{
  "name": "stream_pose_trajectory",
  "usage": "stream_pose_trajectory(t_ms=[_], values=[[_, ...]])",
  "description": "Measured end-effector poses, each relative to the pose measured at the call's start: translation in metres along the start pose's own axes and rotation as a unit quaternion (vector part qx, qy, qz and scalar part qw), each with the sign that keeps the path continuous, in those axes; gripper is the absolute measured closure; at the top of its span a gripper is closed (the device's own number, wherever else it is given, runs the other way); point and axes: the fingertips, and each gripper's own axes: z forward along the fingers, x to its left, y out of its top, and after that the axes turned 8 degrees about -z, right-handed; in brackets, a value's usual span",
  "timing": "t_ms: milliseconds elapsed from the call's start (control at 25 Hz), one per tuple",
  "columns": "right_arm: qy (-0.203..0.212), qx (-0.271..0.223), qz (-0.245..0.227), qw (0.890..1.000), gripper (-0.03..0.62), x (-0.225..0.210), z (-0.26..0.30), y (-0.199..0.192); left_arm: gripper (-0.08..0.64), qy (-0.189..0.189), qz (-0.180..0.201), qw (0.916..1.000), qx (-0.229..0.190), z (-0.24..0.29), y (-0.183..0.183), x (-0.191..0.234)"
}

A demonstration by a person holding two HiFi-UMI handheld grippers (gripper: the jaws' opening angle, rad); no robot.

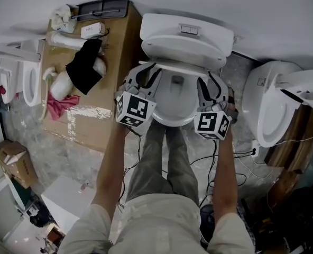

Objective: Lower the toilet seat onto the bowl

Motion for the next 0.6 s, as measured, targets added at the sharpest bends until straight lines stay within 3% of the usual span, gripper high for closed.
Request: stream_pose_trajectory(t_ms=[120, 600], values=[[0.006, 0.001, 0.006, 1.000, 0.483, 0.004, -0.001, 0.000, 0.465, 0.002, 0.002, 1.0000, 0.002, -0.005, -0.003, -0.004], [0.012, 0.012, 0.041, 0.999, 0.491, 0.034, -0.025, -0.006, 0.428, -0.023, 0.017, 0.9994, 0.018, -0.020, -0.029, -0.024]])
